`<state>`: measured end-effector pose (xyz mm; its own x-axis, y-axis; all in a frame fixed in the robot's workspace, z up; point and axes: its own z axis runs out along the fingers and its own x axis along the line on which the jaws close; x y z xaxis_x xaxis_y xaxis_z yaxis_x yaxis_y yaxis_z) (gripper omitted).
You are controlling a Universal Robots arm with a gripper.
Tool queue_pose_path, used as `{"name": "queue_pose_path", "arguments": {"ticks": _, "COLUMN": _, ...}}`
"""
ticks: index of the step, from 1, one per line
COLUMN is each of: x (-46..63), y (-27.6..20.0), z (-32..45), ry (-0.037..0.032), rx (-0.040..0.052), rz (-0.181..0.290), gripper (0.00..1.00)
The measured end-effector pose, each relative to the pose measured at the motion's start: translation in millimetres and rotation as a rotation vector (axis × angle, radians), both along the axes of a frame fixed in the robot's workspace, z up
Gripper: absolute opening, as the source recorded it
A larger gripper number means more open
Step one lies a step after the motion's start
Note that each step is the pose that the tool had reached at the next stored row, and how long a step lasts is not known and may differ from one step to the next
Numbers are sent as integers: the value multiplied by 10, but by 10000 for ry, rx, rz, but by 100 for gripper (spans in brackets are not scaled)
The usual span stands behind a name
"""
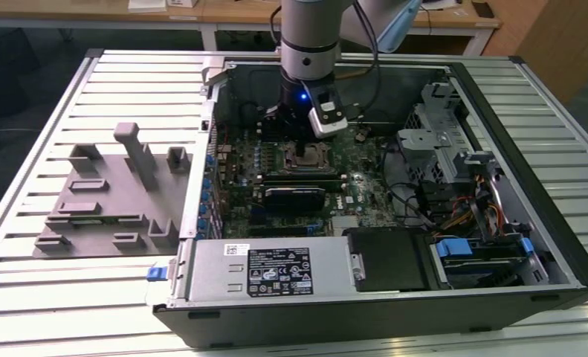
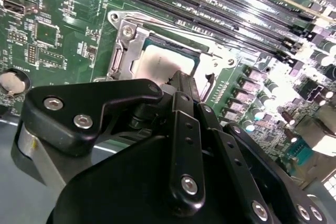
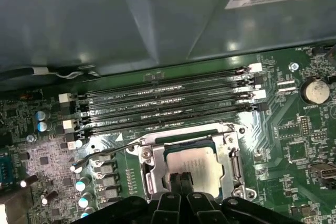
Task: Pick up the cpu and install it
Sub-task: 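Close the cpu cover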
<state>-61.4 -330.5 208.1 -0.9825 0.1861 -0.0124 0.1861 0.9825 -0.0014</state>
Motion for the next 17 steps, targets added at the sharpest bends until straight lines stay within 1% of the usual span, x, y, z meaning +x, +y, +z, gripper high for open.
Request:
{"name": "queue_pose_path", "arguments": {"ticks": 7, "x": -85, "y": -1, "z": -13, "ry": -31, "rx": 0, "rz": 97, "gripper": 11}}
{"name": "queue_pose_path", "arguments": {"ticks": 13, "x": -128, "y": -3, "z": -37, "ry": -70, "rx": -1, "rz": 327, "gripper": 11}}
{"name": "queue_pose_path", "arguments": {"ticks": 17, "x": -160, "y": -2, "z": -62, "ry": -81, "rx": 0, "rz": 454, "gripper": 11}}
